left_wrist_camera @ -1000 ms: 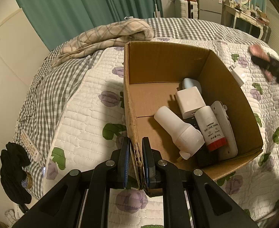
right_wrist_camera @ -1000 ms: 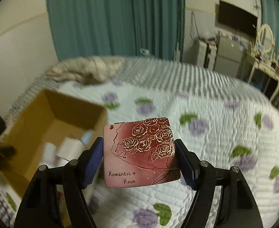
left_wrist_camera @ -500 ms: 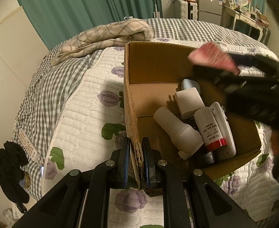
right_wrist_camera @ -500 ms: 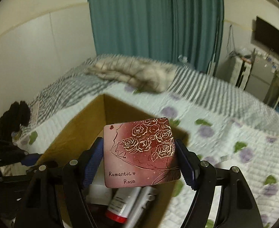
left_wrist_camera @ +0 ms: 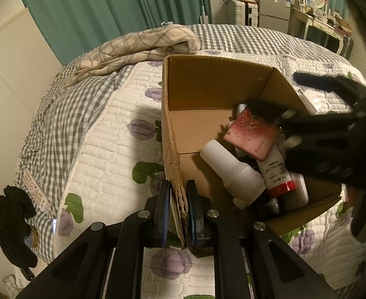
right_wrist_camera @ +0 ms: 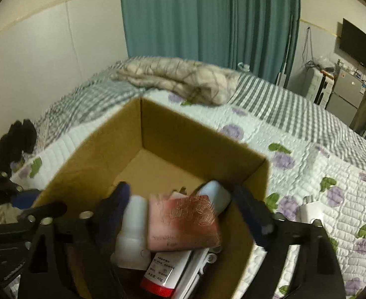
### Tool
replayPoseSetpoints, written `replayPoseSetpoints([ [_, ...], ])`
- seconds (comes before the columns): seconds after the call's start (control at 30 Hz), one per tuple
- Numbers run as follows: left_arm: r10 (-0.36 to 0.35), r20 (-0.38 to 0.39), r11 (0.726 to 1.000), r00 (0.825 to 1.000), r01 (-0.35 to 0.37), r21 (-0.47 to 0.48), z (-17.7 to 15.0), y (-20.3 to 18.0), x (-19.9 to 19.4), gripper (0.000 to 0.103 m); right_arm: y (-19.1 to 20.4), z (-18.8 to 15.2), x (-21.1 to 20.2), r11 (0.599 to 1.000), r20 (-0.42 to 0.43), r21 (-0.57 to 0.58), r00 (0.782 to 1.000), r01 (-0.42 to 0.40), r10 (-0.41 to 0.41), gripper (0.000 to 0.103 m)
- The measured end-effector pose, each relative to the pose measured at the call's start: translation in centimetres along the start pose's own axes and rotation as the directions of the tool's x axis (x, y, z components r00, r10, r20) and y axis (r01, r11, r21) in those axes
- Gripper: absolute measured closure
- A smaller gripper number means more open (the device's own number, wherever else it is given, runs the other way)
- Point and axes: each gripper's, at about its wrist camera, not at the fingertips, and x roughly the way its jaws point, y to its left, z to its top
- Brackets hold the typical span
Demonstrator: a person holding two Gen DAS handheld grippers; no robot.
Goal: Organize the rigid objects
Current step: 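Lay the pink card case into the box and release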
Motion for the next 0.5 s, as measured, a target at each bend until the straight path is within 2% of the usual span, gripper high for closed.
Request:
replayPoseSetpoints([
  [0.1, -0.003, -0.001, 1.0, 1.0, 0.003, -0.005, 0.0, 0.0, 0.1, 0.091, -1.1, 0.5, -1.6, 1.0, 0.034, 0.005, 0.999, 0.02, -0.021, 0.009],
  [0.27, 0.004, -0.003, 1.0, 1.0, -0.004, -0.01, 0.1, 0.0, 0.1, 0.091, -4.4, 0.7, -4.6, 0.994, 0.092, 0.02, 0.99, 0.109, -0.111, 0.004],
  [0.5, 0.017, -0.012, 1.0, 1.0, -0.017, -0.011, 0.2, -0.1, 0.1, 0.091, -10.6, -1.1, -5.5, 0.976, 0.071, 0.067, 0.975, 0.208, -0.212, 0.004],
])
